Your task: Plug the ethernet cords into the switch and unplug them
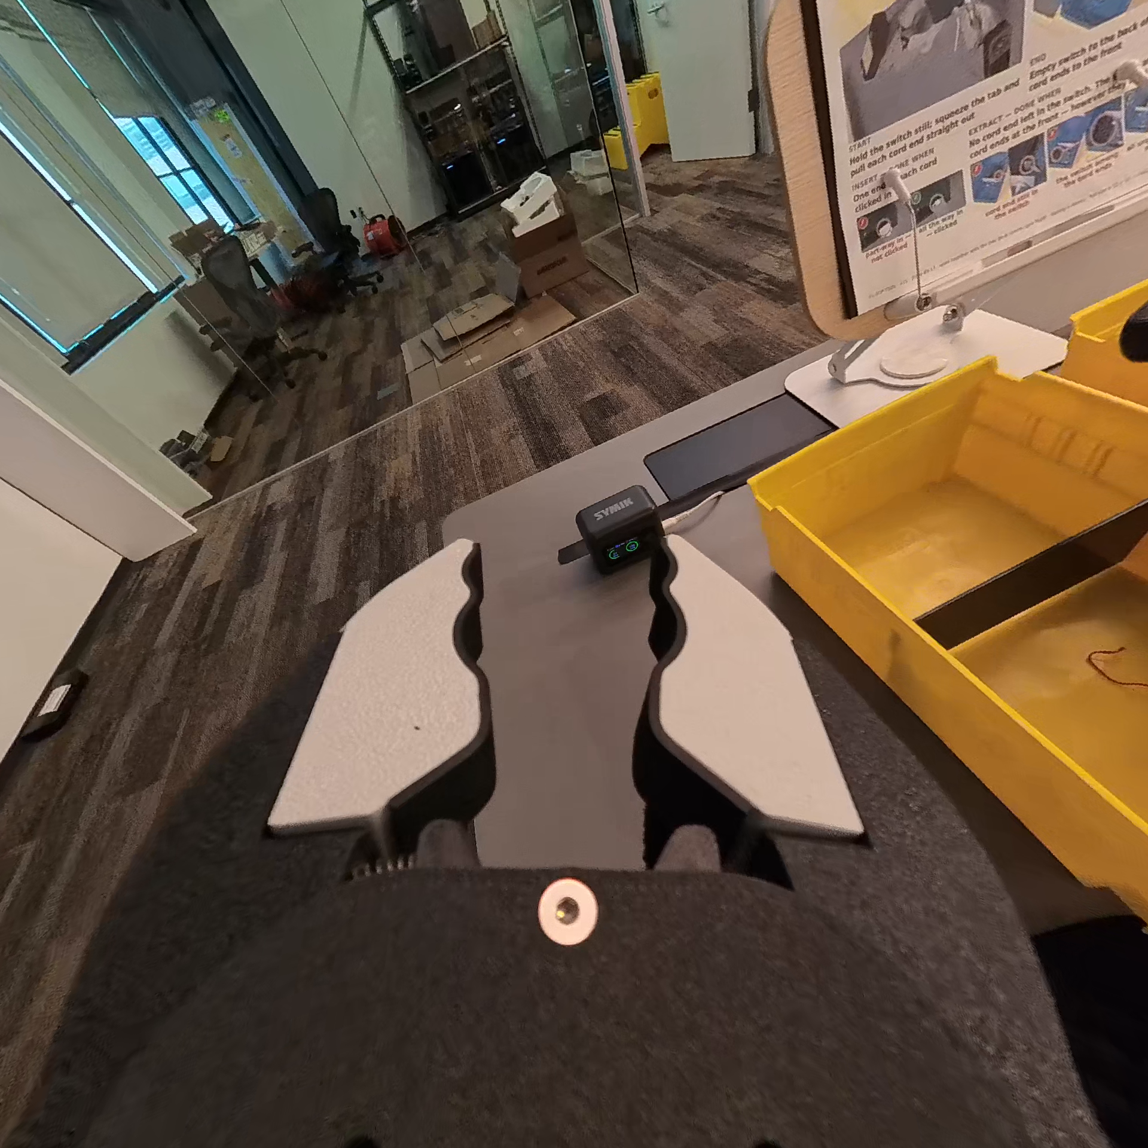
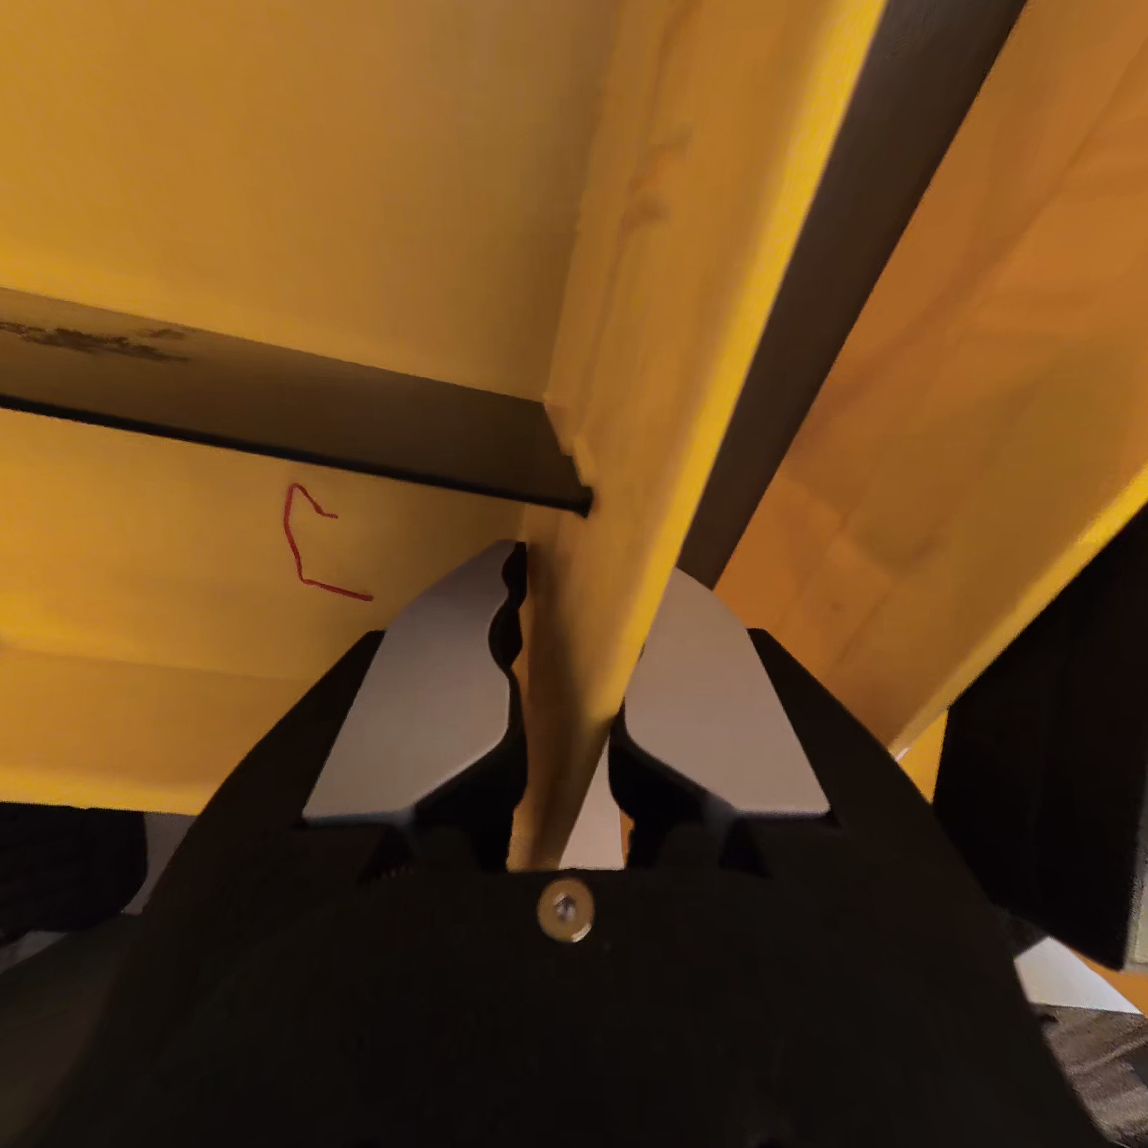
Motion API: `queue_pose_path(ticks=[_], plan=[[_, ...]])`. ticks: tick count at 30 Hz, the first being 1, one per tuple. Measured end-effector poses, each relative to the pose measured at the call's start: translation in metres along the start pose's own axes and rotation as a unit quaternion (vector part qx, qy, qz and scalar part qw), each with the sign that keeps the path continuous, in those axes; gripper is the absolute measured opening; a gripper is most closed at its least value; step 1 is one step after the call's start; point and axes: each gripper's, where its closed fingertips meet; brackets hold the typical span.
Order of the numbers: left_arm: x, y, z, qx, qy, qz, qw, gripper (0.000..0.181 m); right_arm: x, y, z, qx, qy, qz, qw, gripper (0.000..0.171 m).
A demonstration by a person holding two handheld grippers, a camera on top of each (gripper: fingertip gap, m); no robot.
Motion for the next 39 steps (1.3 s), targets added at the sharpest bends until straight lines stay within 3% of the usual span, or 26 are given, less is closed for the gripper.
queue_pose_path(ticks=[2, 4, 19, 26, 32, 36, 39], plan=[[0.000, 0.001, 0.002, 0.003, -0.001, 0.000, 1.000, 0.052, -0.001, 0.001, -0.003, -0.002, 0.007, 0.004, 1.000, 0.020], [0.000, 0.002, 0.004, 0.007, -0.002, 0.000, 1.000, 0.052, -0.008, 0.005, -0.018, 0.024, 0.080, 0.013, 0.996, 0.005], [0.003, 0.007, 0.018, 0.042, 0.000, -0.010, 0.999, 0.051, -0.008, 0.004, -0.029, -0.024, 0.108, -0.009, 0.994, 0.003], [-0.011, 0.017, 0.007, -0.013, 0.016, 0.043, 0.999, 0.052, -0.068, 0.011, -0.015, -0.067, 0.132, 0.014, 0.989, 0.003], [-0.017, 0.025, 0.011, -0.056, 0.007, 0.074, 0.996, 0.053, -0.165, 0.001, 0.063, -0.091, 0.125, 0.033, 0.987, 0.003], [0.000, 0.037, 0.053, -0.045, -0.056, 0.070, 0.995, 0.056, -0.217, -0.032, 0.148, -0.051, 0.133, 0.043, 0.989, 0.004], [0.021, 0.048, 0.106, -0.015, -0.123, 0.063, 0.990, 0.056, -0.231, -0.070, 0.217, -0.005, 0.143, 0.044, 0.989, 0.004]])
Point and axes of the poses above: each gripper's, where its closed fingertips meet, x out along the fingers, y out of its top, z = x × y across the jaws, and after that the axes turned 15 degrees about -y, right-handed
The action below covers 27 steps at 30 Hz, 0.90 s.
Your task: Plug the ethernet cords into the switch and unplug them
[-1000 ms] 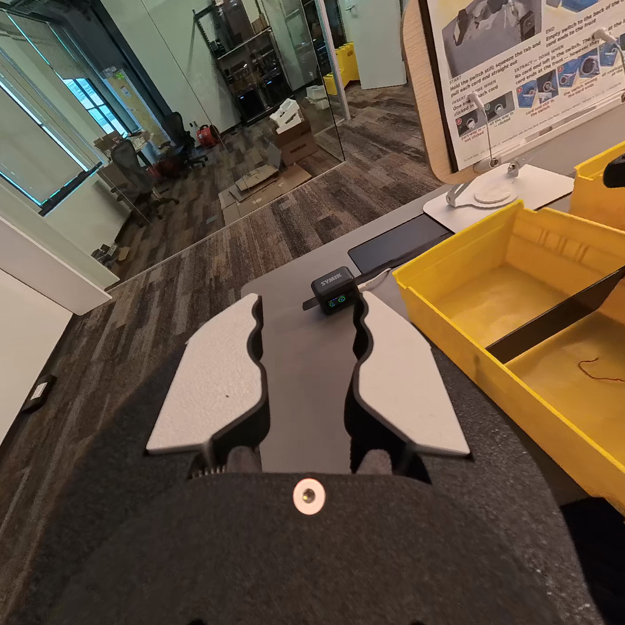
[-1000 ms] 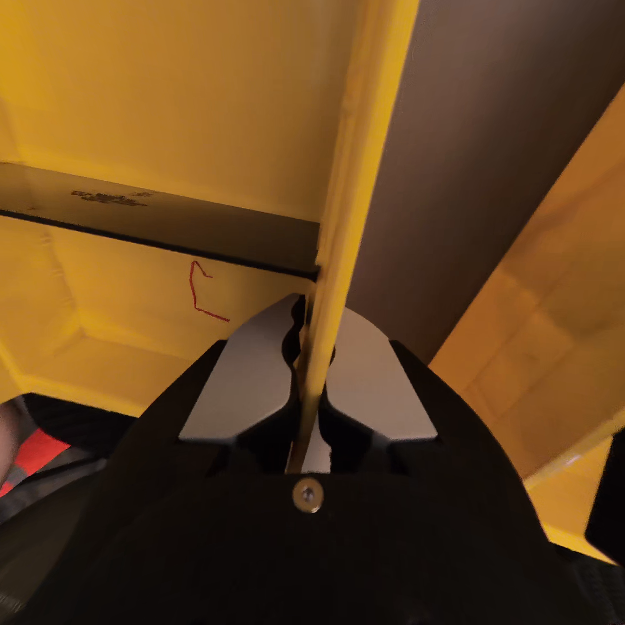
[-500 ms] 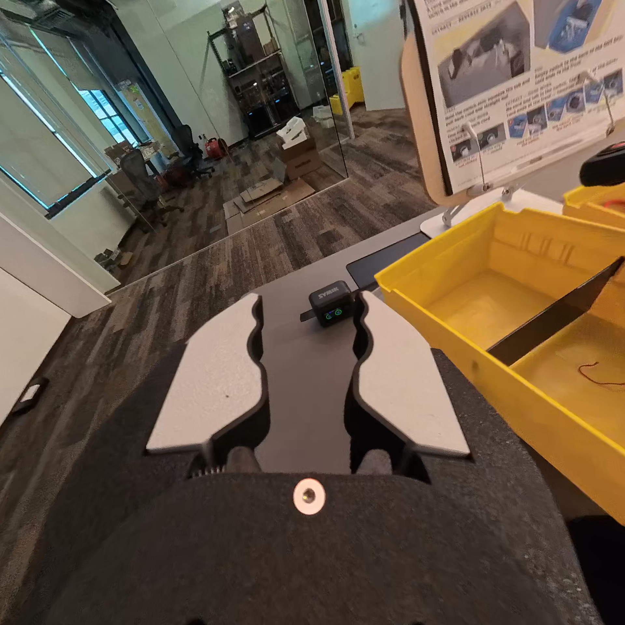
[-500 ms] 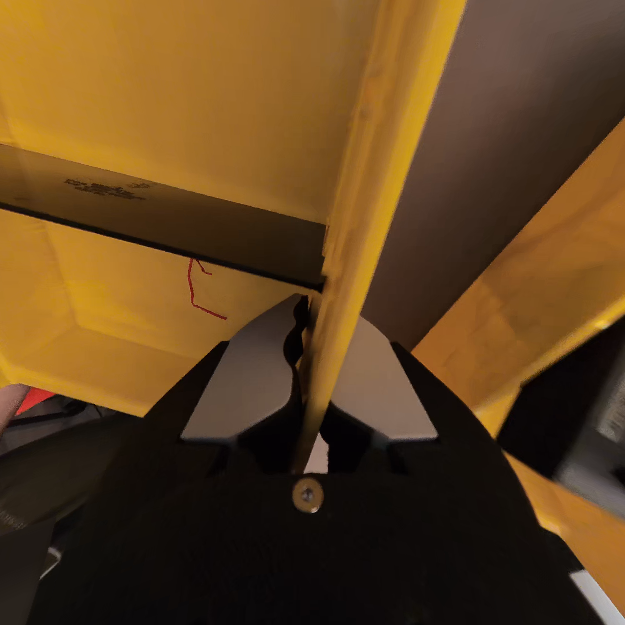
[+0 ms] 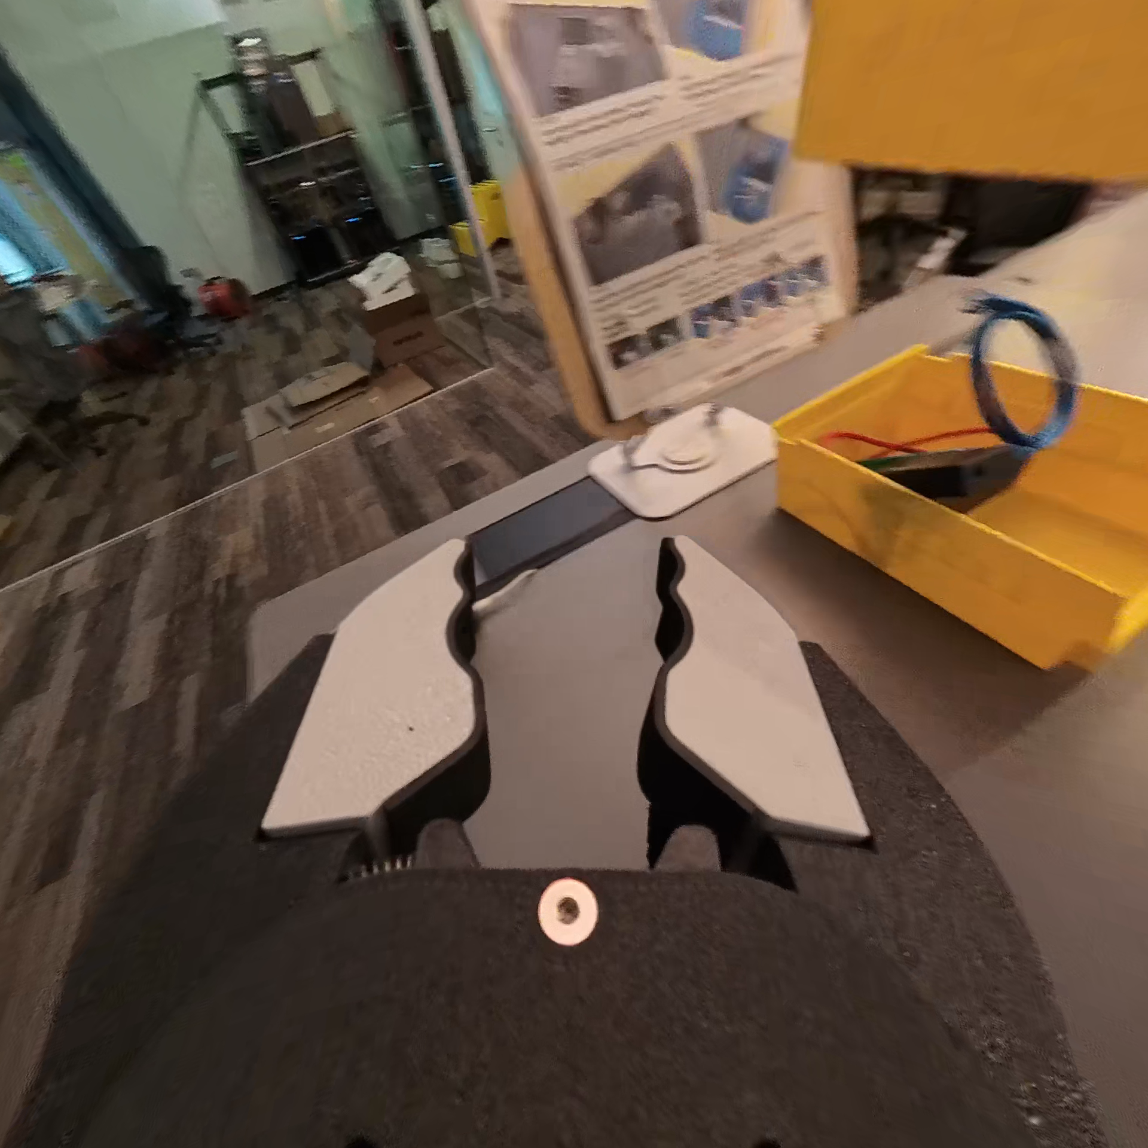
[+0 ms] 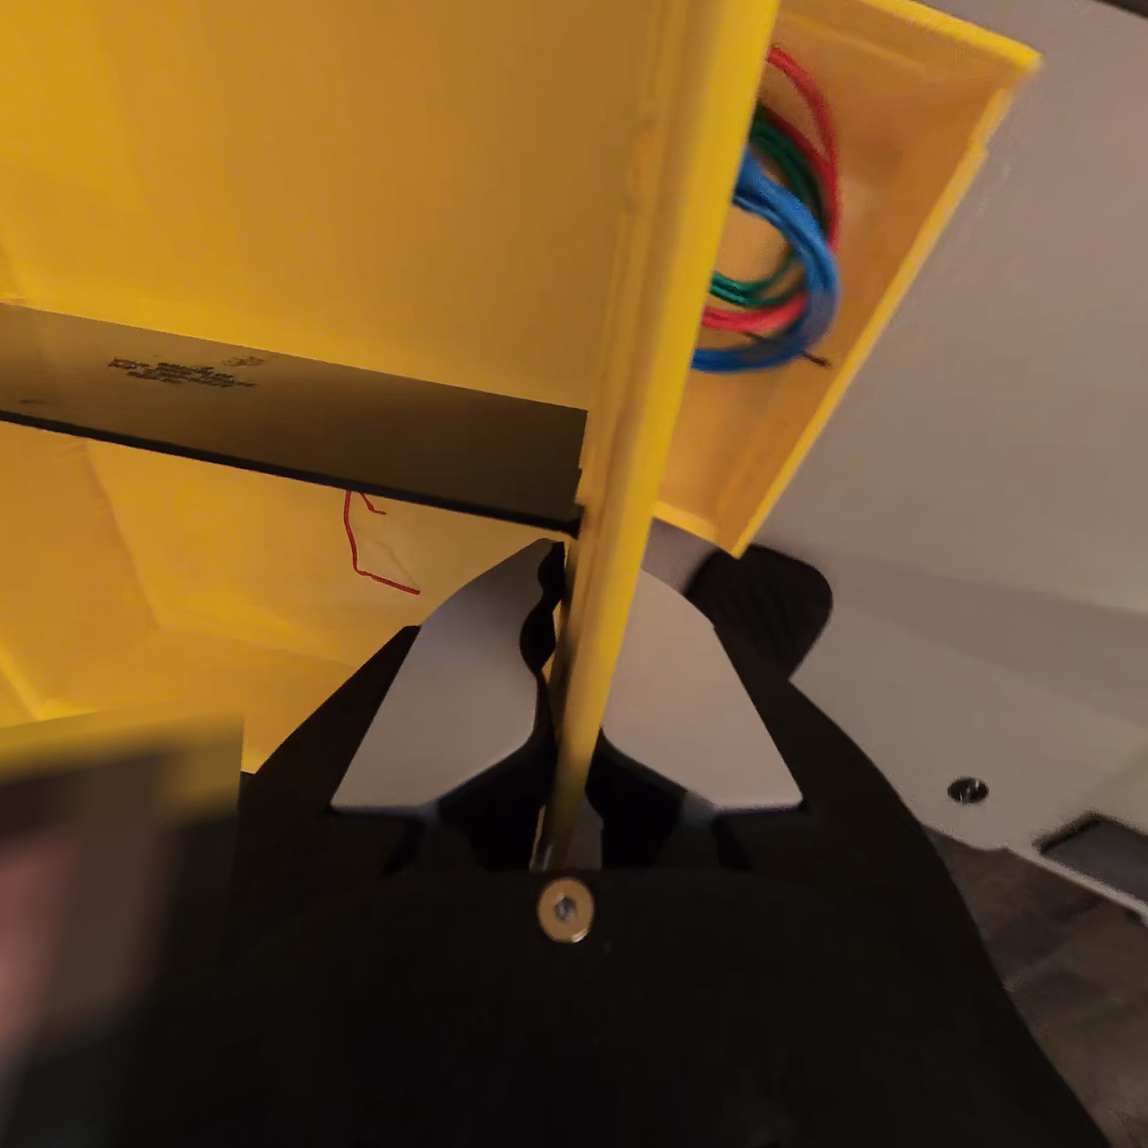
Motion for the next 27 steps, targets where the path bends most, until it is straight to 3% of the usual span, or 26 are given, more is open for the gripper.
queue_pose_path(ticks=[3, 6, 11, 16, 21, 27], plan=[[0.042, -0.002, 0.063, -0.002, -0.117, 0.004, 0.993, 0.061, -0.012, -0.043, 0.067, 0.048, -0.008, 0.001, 0.999, 0.004], [0.073, -0.014, 0.119, -0.070, -0.225, 0.006, 0.972, 0.063, -0.001, -0.086, 0.132, 0.088, -0.030, -0.014, 0.996, 0.004], [0.127, -0.027, 0.161, -0.122, -0.239, -0.010, 0.963, 0.066, 0.049, -0.136, 0.220, 0.127, -0.059, -0.043, 0.989, 0.004], [0.168, -0.038, 0.180, -0.155, -0.226, -0.076, 0.959, 0.068, 0.114, -0.143, 0.276, 0.142, -0.066, -0.036, 0.987, 0.004], [0.192, -0.048, 0.200, -0.250, -0.234, -0.159, 0.926, 0.067, 0.184, -0.129, 0.300, 0.155, -0.030, -0.014, 0.987, 0.004], [0.212, -0.079, 0.215, -0.250, -0.189, -0.285, 0.906, 0.072, 0.254, -0.122, 0.301, 0.183, 0.025, -0.014, 0.983, 0.003]])
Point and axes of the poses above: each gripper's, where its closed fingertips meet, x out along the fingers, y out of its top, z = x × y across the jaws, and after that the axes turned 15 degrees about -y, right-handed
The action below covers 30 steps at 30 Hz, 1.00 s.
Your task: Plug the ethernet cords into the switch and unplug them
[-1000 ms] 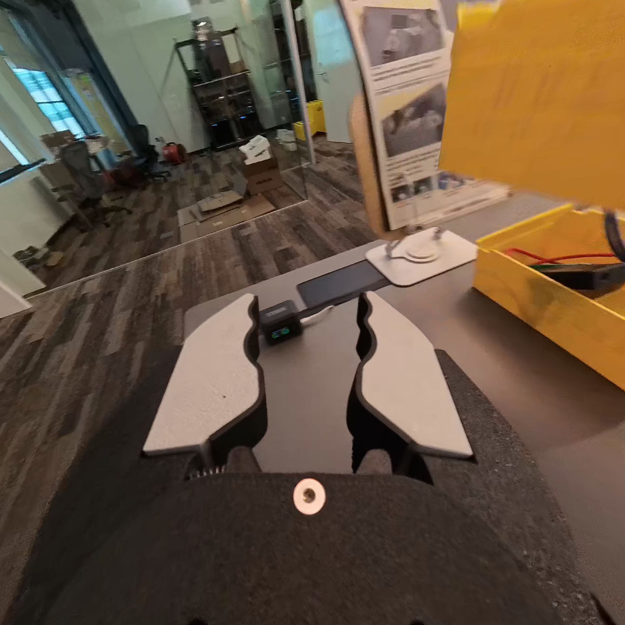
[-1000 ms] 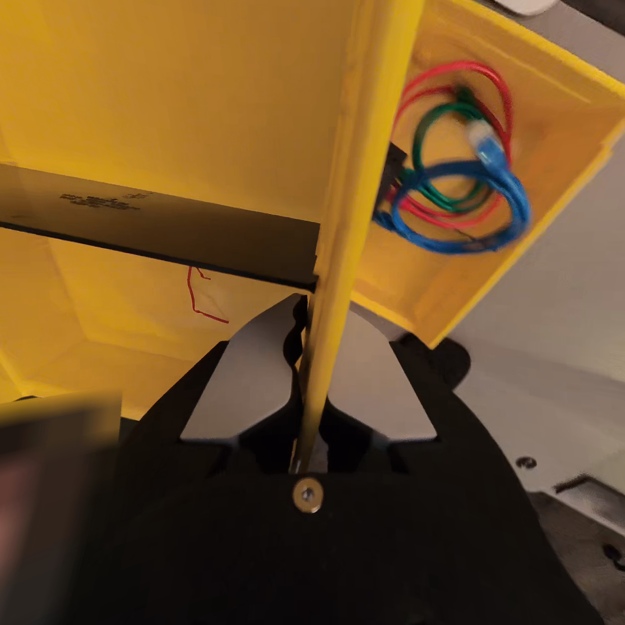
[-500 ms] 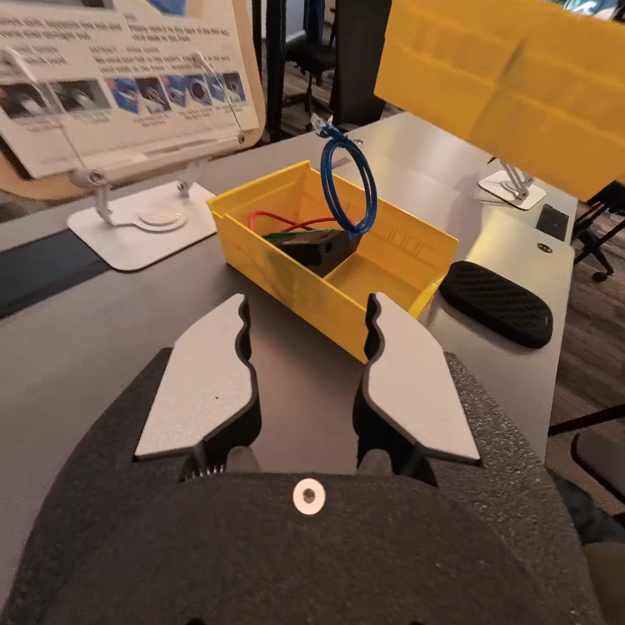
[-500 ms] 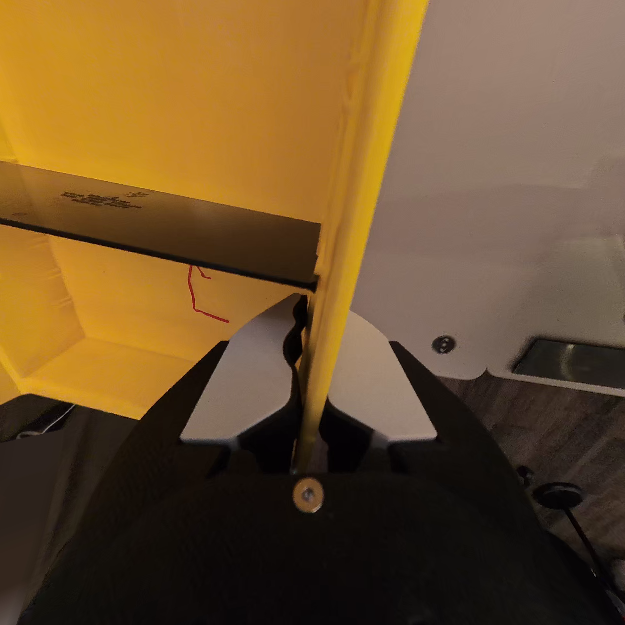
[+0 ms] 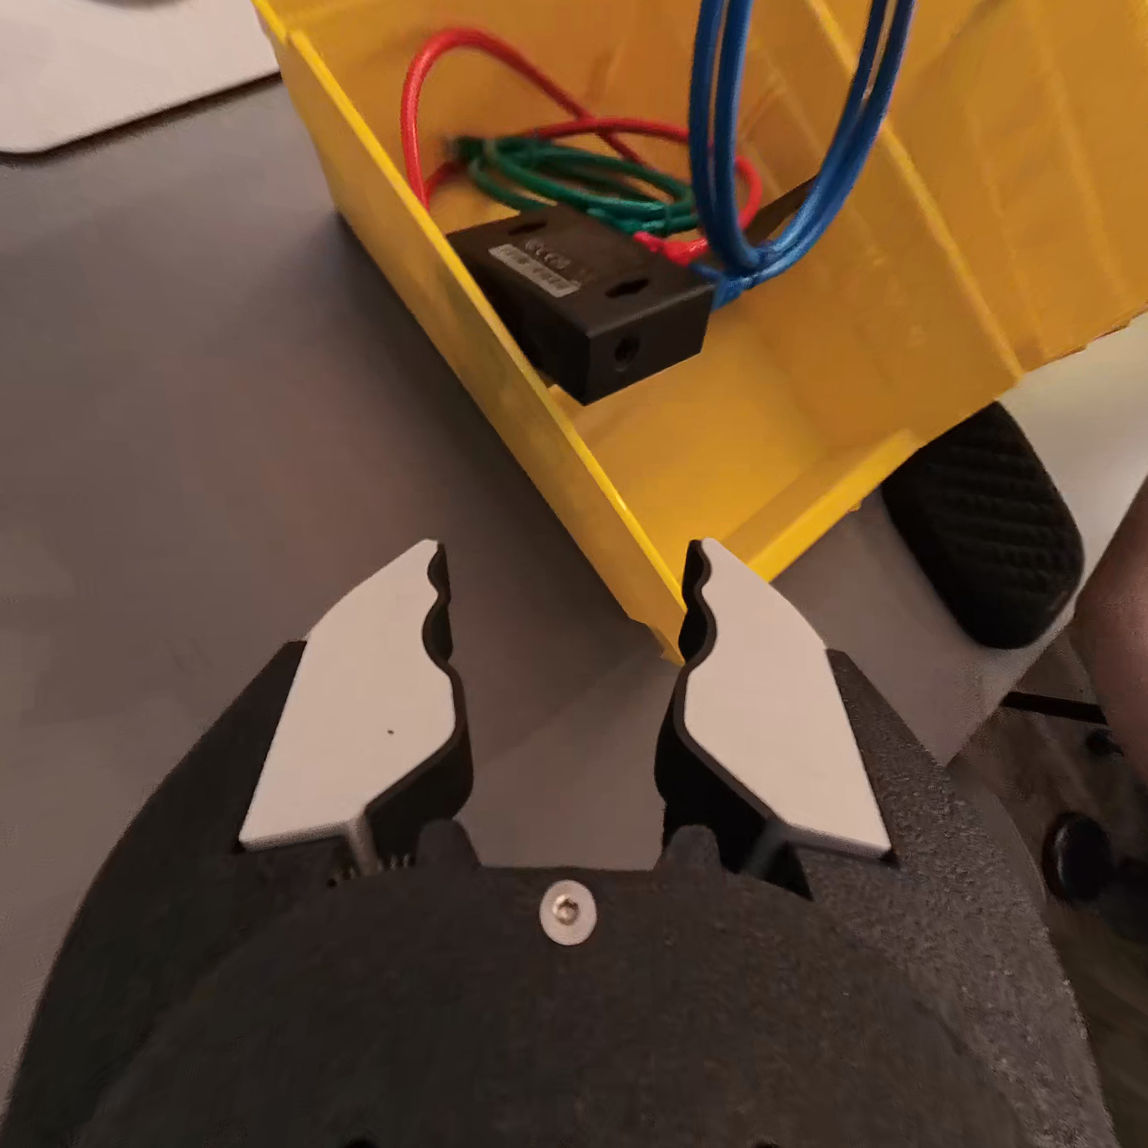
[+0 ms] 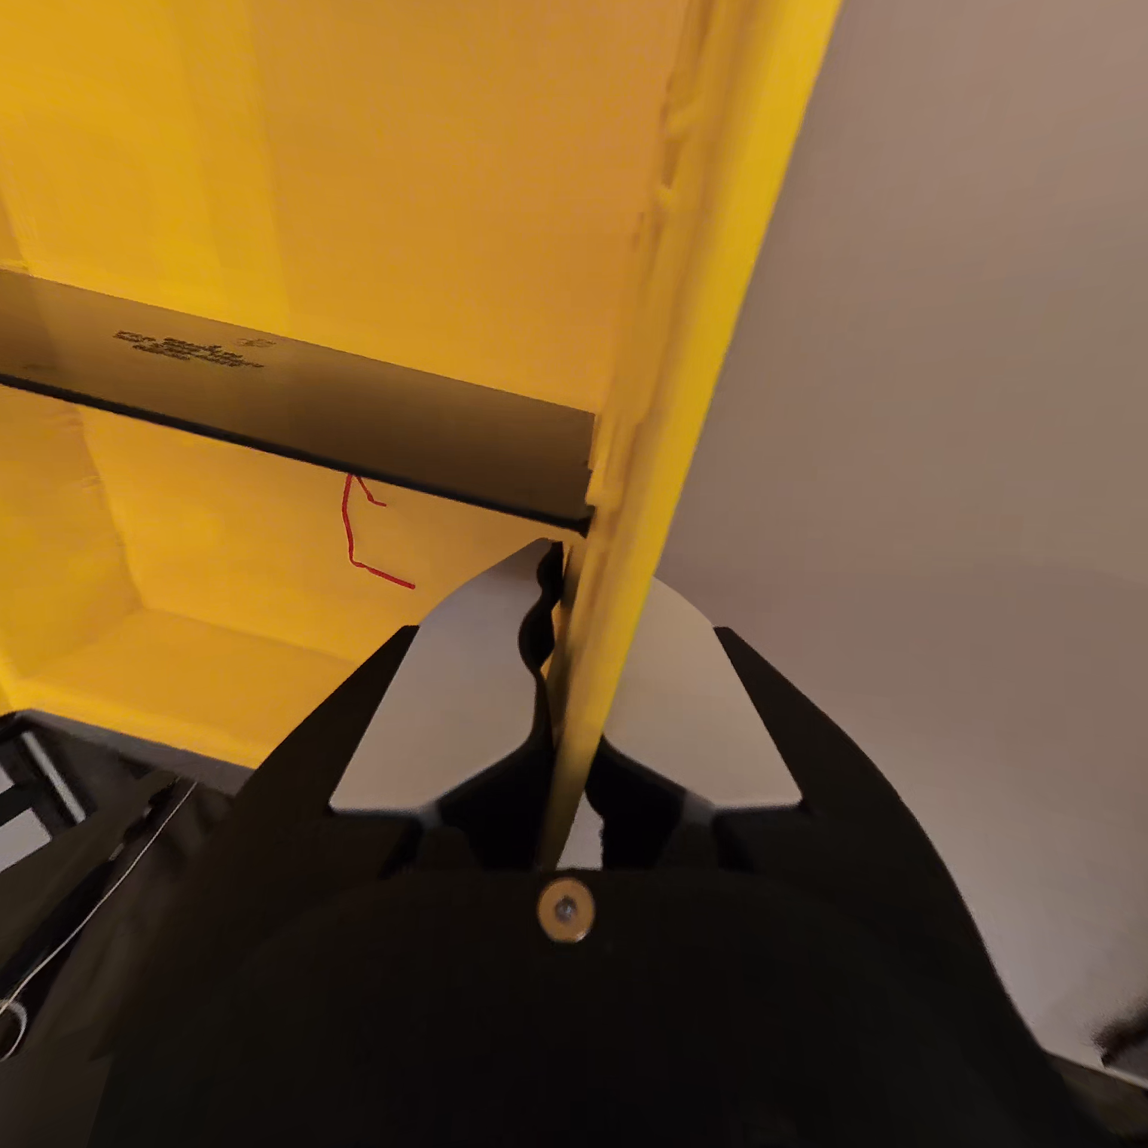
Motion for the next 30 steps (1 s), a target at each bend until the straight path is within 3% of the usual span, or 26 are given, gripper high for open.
queue_pose_path(ticks=[5, 14, 21, 26, 30], plan=[[0.029, -0.010, -0.006, -0.064, 0.005, -0.059, 0.996, 0.074, 0.027, 0.007, 0.004, 0.000, -0.013, 0.020, 1.000, 0.012], [0.060, -0.009, -0.014, -0.085, 0.042, -0.153, 0.984, 0.061, 0.022, 0.003, 0.012, -0.008, -0.015, 0.032, 0.999, 0.023], [0.072, -0.016, -0.025, -0.061, 0.109, -0.238, 0.963, 0.035, 0.021, 0.006, 0.014, 0.005, -0.041, 0.022, 0.999, 0.019], [0.060, -0.009, -0.054, -0.103, 0.128, -0.209, 0.964, 0.006, 0.021, 0.001, -0.007, -0.023, -0.026, -0.001, 0.999, 0.025], [0.042, -0.011, -0.076, -0.132, 0.116, -0.176, 0.969, 0.006, 0.023, 0.004, -0.023, -0.054, -0.021, -0.012, 0.998, 0.026]])
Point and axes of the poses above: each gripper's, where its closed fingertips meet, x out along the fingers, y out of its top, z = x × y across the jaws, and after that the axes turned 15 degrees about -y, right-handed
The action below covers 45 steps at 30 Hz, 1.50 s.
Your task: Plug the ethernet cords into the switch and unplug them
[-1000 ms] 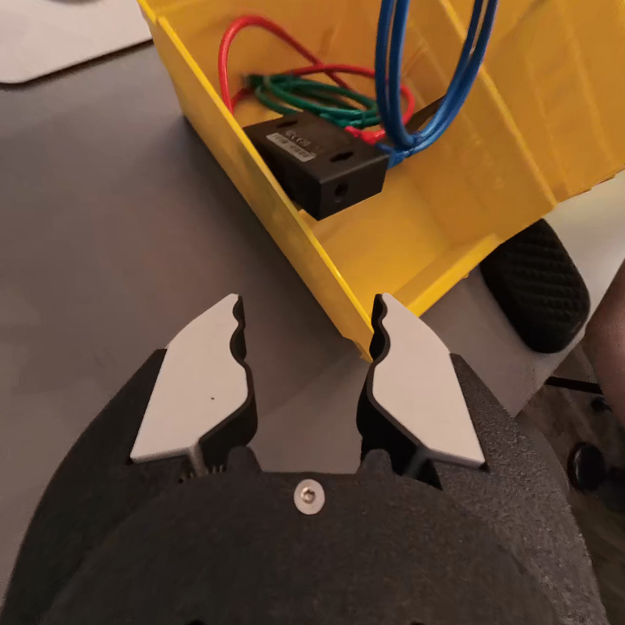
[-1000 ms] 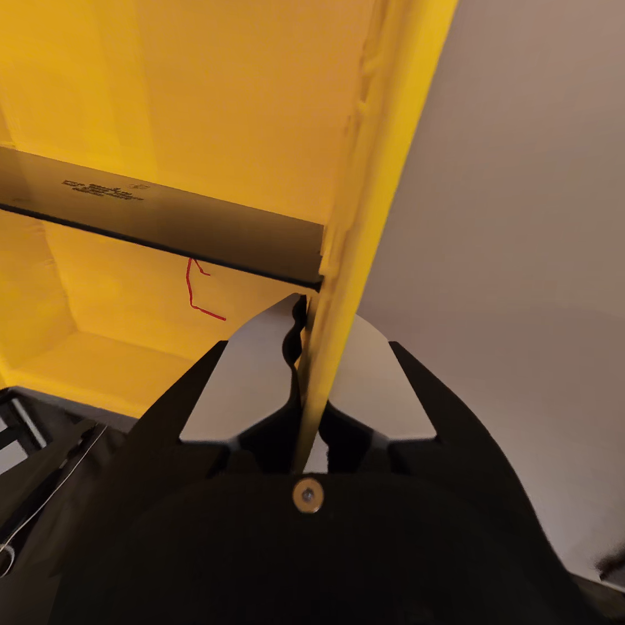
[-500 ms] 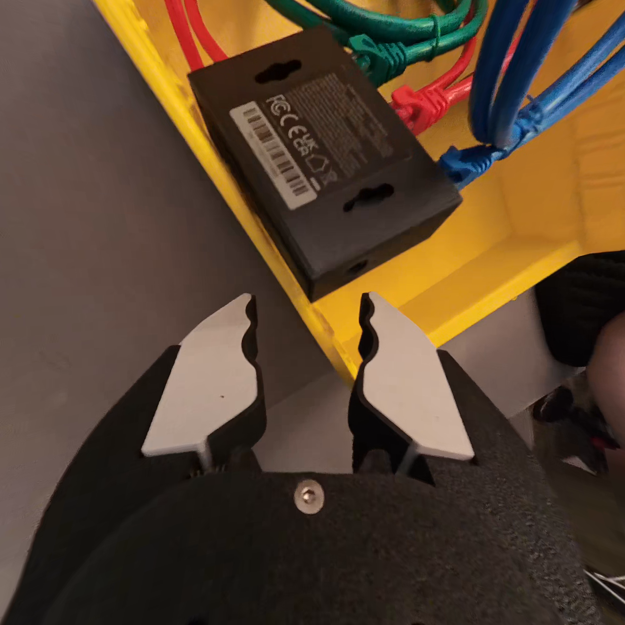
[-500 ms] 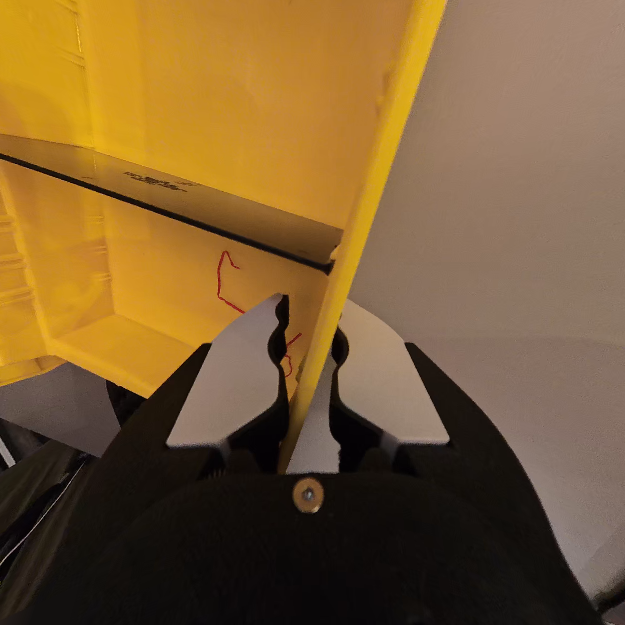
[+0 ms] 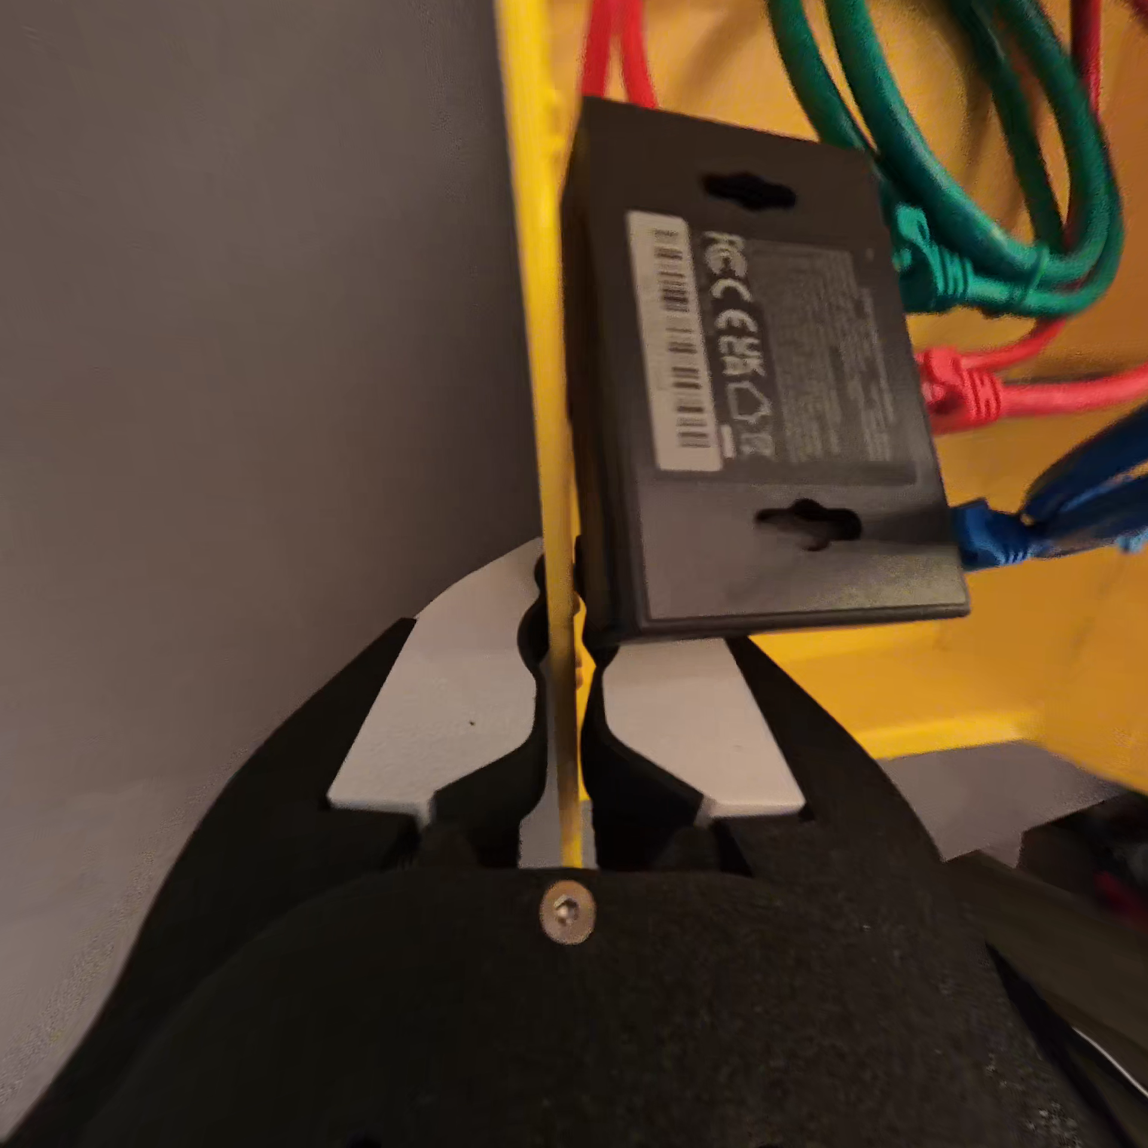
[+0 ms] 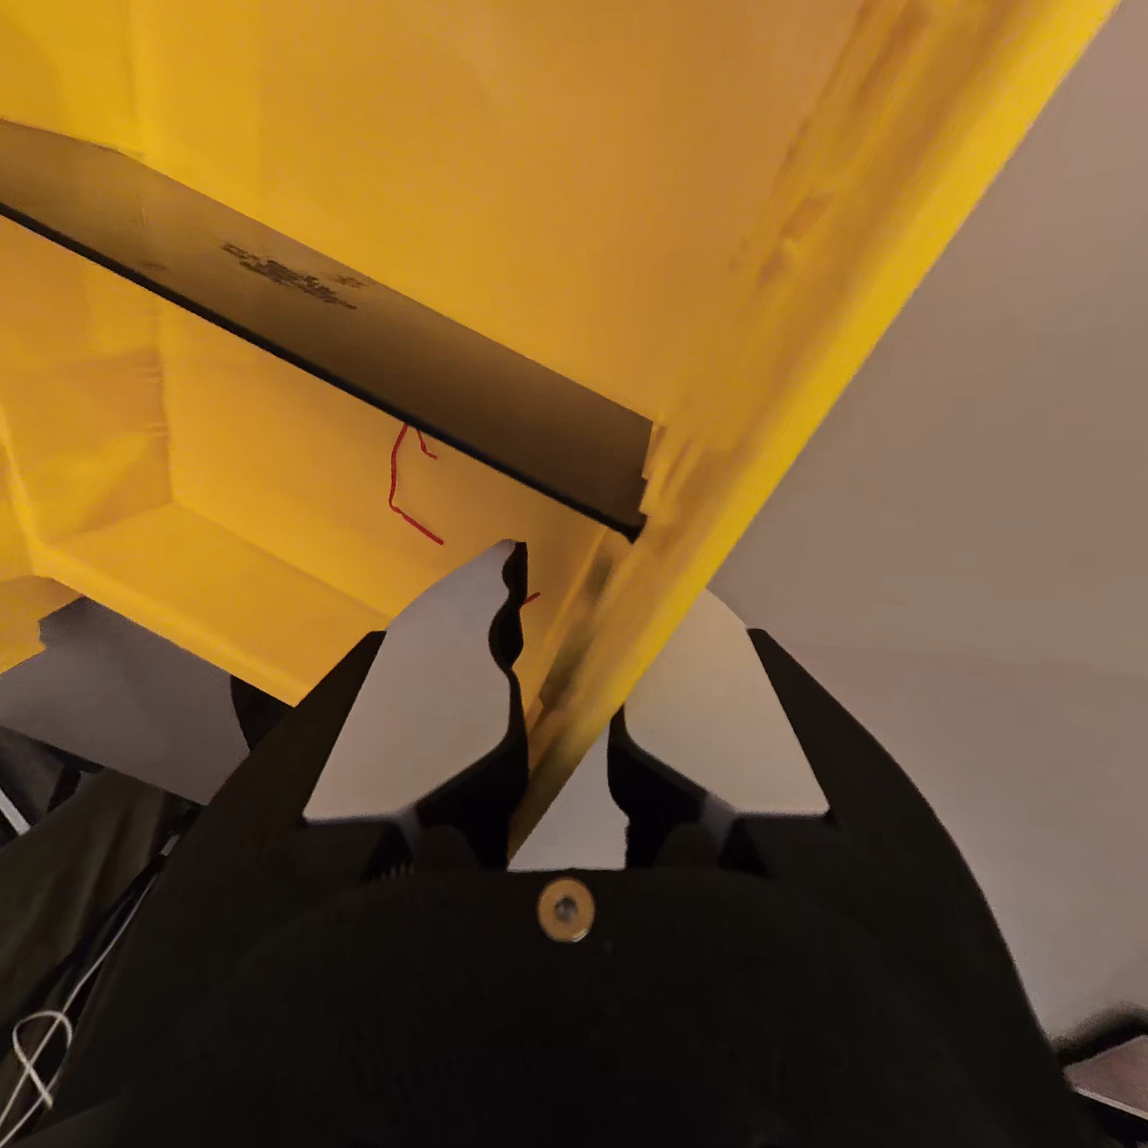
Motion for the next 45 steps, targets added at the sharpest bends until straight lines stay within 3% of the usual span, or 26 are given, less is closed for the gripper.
queue_pose_path(ticks=[6, 15, 24, 29, 42, 45], plan=[[-0.025, -0.016, -0.052, -0.054, -0.027, 0.045, 0.997, 0.008, 0.002, 0.012, -0.016, -0.021, 0.001, 0.001, 1.000, 0.025], [-0.086, -0.085, -0.165, -0.154, 0.018, 0.078, 0.985, 0.007, 0.003, 0.027, -0.044, -0.050, 0.022, -0.003, 0.998, 0.023], [-0.127, -0.145, -0.237, -0.271, 0.020, 0.159, 0.949, 0.007, 0.000, 0.021, -0.006, 0.045, 0.017, 0.015, 0.999, 0.020], [-0.135, -0.153, -0.253, -0.309, 0.015, 0.182, 0.933, 0.008, 0.000, 0.016, 0.000, 0.058, 0.019, 0.013, 0.998, 0.020], [-0.124, -0.122, -0.240, -0.268, 0.002, 0.171, 0.948, 0.009, 0.000, 0.022, -0.014, 0.031, 0.020, 0.011, 0.999, 0.024], [-0.128, -0.118, -0.235, -0.256, -0.009, 0.179, 0.950, 0.024, -0.009, 0.036, -0.017, 0.071, 0.053, 0.043, 0.995, 0.029]])
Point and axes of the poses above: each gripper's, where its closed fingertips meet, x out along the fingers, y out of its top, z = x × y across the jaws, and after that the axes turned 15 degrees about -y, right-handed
